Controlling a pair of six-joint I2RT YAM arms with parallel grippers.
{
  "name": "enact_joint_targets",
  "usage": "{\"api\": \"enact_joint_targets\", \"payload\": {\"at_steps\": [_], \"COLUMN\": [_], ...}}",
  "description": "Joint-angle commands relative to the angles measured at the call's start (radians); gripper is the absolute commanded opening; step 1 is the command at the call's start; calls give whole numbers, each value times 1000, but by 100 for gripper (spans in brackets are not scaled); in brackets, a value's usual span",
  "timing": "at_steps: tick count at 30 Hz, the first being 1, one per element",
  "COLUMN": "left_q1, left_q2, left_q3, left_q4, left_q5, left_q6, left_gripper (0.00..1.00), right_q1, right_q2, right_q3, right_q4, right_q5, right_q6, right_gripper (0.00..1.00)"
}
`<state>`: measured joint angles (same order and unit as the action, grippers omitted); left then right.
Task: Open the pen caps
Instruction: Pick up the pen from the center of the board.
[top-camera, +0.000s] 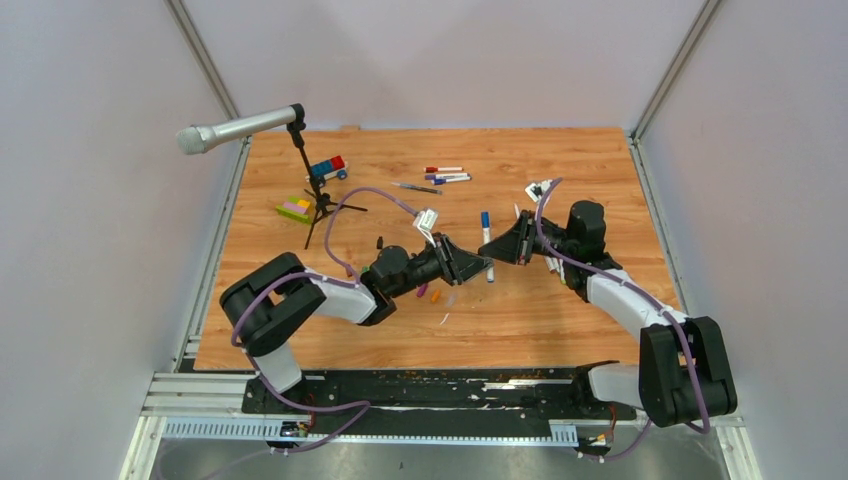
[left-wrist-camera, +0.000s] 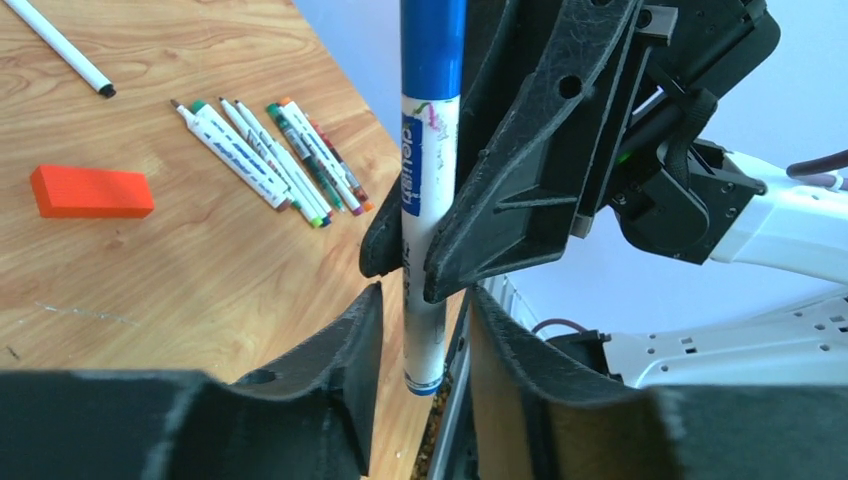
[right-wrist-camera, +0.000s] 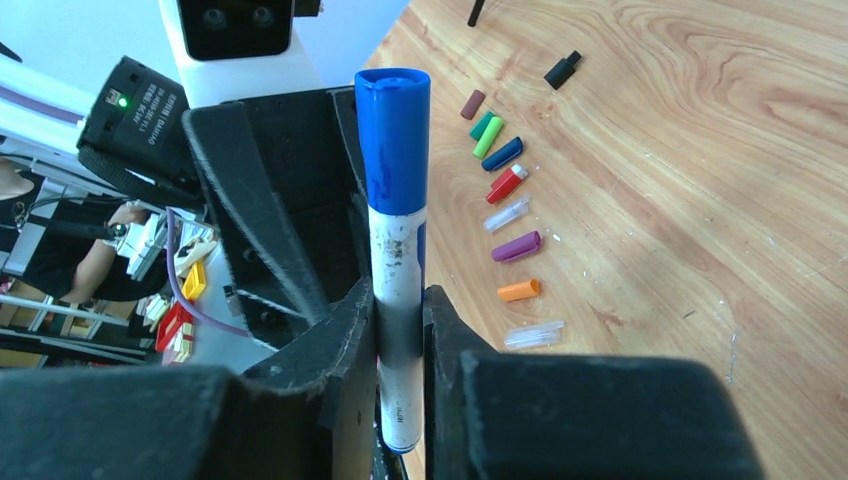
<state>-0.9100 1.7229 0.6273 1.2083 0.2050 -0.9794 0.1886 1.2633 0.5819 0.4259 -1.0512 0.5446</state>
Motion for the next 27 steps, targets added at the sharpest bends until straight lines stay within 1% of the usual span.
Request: {"api": "enact_joint_targets", "payload": {"at_steps": [1, 5, 10, 13, 16, 21, 25, 27], "left_q1": [-7, 5, 42, 69, 94, 95, 95, 95], "left_q2": [-113, -206, -308, -328, -314, -287, -238, -202], "left_q3": [-10, -61, -109, -102, -64, -36, 8, 34], "left_q4": [-79, -110, -144, -162, -200, -179, -123, -91], "left_q5": [36, 36, 17, 36, 79, 57, 62, 73], "left_q6": [121, 195, 248, 243, 220, 202, 161, 130], "left_gripper": [48, 64, 83, 99, 100, 99, 96, 92], "right_q1": [3, 1, 2, 3, 5, 21, 38, 42], "right_q2": [-13, -13, -10, -8, -4, 3, 16, 21], "right_q3": [28, 45, 51, 62, 69, 76, 86, 91], "right_q4": [16, -33, -54, -85, -100, -134, -174, -187], "right_q5": [-61, -121, -228, -262, -285, -303, -305, -303], "right_q6": [-71, -142, -225, -263, -278, -310, -343, -354], "right_gripper": [0, 0, 0, 0, 0, 0, 0, 0]}}
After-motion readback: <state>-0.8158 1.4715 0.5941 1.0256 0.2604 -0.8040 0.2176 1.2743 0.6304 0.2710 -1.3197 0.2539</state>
